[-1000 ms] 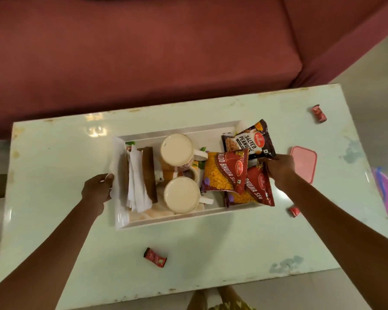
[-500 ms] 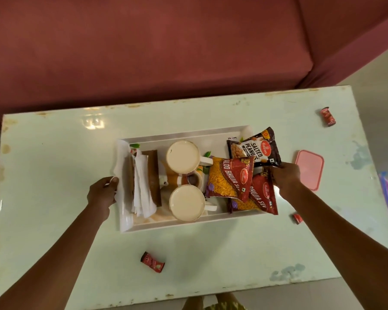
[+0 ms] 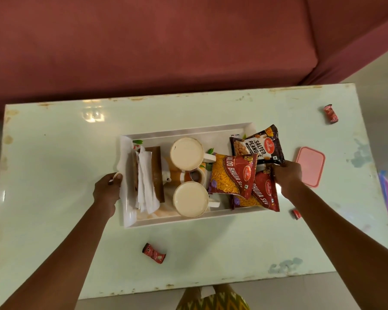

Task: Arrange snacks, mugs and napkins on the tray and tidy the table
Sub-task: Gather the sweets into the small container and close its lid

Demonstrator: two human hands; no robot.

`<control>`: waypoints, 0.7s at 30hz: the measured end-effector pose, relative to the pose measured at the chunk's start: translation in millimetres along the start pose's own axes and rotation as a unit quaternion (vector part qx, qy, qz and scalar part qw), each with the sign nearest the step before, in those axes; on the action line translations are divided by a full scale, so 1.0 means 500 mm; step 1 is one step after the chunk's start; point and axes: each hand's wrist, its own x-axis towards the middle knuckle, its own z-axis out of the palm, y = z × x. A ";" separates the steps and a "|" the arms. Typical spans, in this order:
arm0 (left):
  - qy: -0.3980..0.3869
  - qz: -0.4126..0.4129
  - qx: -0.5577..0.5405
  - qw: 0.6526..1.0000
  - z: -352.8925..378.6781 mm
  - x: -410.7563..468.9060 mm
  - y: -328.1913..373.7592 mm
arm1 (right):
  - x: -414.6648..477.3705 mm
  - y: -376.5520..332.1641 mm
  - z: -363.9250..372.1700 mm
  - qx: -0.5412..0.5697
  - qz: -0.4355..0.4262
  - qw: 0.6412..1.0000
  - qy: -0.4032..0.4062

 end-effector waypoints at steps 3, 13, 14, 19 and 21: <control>0.006 0.003 -0.006 1.000 0.001 -0.009 -0.002 | -0.005 -0.001 -0.001 -0.003 -0.007 1.000 0.001; 0.058 -0.018 -0.048 0.997 -0.029 -0.094 -0.057 | -0.088 0.042 -0.015 -0.088 -0.167 0.978 0.089; 0.065 -0.017 -0.040 0.997 -0.035 -0.112 -0.073 | -0.112 0.051 -0.015 -0.097 -0.206 0.967 0.118; 0.066 -0.025 -0.014 0.997 -0.056 -0.194 -0.161 | -0.260 0.132 0.015 -0.146 -0.426 0.886 0.111; 0.049 -0.038 -0.011 0.998 -0.065 -0.222 -0.194 | -0.331 0.173 0.045 -0.198 -0.513 0.834 0.056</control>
